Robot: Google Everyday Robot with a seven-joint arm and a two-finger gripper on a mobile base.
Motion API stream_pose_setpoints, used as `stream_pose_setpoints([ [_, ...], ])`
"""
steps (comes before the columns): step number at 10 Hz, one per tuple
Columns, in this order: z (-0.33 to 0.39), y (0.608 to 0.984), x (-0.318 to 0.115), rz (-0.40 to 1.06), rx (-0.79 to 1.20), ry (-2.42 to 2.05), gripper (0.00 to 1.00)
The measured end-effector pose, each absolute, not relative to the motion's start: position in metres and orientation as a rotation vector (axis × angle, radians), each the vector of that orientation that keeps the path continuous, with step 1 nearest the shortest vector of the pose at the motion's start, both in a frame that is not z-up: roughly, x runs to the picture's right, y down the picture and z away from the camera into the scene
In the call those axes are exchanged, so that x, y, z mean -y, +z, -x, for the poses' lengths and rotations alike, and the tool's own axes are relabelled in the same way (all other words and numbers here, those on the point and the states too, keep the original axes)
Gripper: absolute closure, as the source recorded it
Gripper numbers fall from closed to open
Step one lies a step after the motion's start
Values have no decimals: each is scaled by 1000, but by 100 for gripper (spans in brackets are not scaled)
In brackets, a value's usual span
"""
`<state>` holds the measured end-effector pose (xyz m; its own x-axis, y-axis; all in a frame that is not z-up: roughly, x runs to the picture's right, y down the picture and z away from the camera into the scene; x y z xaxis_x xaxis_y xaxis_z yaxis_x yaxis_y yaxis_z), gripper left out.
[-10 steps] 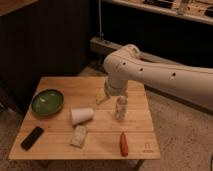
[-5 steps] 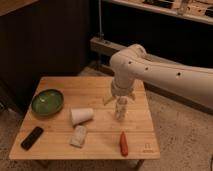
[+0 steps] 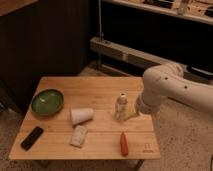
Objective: Move the arm in a circular motion
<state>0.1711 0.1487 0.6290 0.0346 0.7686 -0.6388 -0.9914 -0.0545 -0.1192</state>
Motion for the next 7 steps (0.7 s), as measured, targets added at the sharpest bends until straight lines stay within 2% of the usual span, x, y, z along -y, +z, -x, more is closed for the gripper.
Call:
stream_pose_setpoints([
  [4, -148, 573, -228, 727, -416, 1513, 20],
  [7, -92, 554, -252, 808, -315, 1433, 20],
])
